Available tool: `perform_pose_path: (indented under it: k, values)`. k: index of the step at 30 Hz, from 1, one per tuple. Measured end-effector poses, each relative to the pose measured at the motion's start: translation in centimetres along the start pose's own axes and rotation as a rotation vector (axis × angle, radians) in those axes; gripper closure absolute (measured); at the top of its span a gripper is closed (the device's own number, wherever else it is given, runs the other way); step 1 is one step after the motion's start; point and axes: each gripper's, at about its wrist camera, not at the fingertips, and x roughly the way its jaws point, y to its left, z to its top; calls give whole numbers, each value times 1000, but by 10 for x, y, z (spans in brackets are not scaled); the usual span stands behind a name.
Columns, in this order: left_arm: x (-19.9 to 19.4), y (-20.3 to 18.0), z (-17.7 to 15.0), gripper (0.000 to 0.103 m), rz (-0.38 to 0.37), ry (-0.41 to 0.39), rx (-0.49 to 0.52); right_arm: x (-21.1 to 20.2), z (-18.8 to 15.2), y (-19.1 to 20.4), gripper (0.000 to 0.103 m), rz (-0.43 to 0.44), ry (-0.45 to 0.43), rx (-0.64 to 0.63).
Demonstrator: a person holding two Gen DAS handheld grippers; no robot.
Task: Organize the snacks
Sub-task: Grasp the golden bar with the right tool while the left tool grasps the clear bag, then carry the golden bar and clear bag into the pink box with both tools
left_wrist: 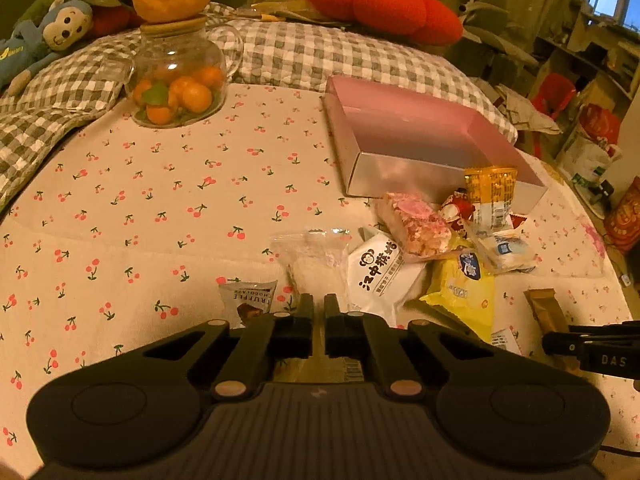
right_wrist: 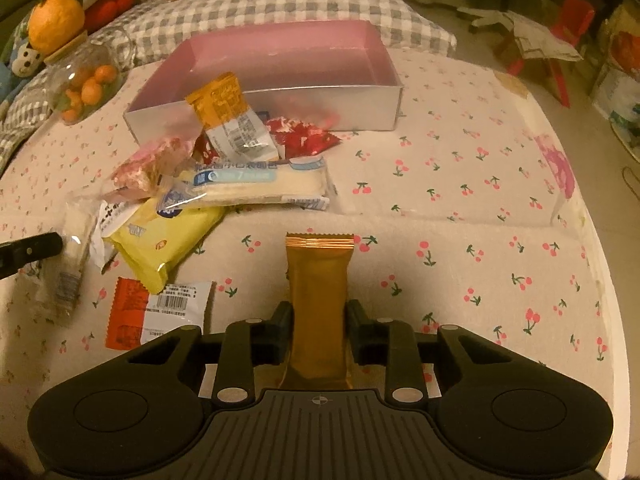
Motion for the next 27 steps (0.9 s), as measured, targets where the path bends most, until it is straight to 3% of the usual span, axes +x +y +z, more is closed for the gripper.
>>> perform_pose_path:
  k: [17, 22, 25, 27]
  values:
    - [-26, -2, 10, 103, -80, -72, -16, -27, 9, -6, 76, 37, -79, 55]
    - [-20, 5, 9, 103, -106, -12, -47, -35, 11, -7, 76, 49, -106, 60]
    - [-16, 5, 6, 100, -112, 11, -39, -36, 11, -7, 76, 53, -107, 64]
    - [-13, 2, 4, 82, -108, 28, -22, -37, 12, -7, 76, 60, -107, 61]
